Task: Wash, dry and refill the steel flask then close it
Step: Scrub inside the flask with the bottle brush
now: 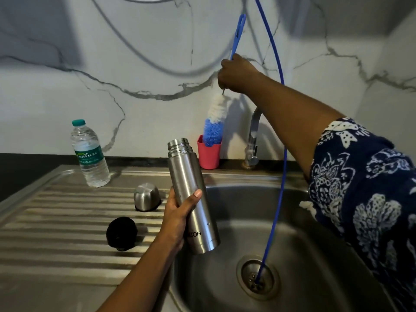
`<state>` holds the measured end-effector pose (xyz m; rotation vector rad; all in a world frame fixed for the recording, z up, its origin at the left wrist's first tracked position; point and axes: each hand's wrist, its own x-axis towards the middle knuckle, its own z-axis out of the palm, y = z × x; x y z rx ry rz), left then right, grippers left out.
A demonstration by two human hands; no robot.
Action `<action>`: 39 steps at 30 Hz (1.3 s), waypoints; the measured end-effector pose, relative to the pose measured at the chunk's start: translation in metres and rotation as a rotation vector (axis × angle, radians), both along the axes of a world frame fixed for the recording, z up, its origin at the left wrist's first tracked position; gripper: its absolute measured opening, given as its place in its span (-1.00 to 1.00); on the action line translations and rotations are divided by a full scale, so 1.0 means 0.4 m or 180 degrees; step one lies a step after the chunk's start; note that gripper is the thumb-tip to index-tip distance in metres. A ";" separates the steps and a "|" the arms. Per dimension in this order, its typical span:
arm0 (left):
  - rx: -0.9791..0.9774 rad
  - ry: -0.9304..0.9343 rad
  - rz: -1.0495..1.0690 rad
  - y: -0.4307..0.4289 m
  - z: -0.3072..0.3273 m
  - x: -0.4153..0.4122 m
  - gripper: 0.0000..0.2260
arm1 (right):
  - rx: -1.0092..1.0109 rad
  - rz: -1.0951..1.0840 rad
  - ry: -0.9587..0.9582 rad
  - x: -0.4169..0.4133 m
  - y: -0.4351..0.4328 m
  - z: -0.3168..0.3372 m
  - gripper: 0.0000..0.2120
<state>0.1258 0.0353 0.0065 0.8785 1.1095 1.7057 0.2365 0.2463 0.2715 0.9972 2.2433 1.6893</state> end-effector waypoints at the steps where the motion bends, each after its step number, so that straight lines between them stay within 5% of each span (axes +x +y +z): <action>1: 0.0002 0.0010 0.0008 -0.001 0.001 0.001 -0.30 | 0.0013 -0.0024 0.0069 0.008 -0.014 0.016 -0.76; 12: 0.0055 0.0338 -0.0025 -0.010 0.014 0.004 -0.35 | 0.0016 -0.0099 0.1445 0.124 -0.139 0.106 -0.76; 21: 0.0033 0.0712 -0.0073 -0.027 0.042 0.016 -0.32 | -0.0976 0.0573 0.3065 0.336 -0.291 0.133 -0.84; 39: 0.0117 0.2059 -0.0119 -0.030 0.043 0.030 -0.13 | -0.0991 0.0755 0.1993 0.392 -0.410 0.219 -0.79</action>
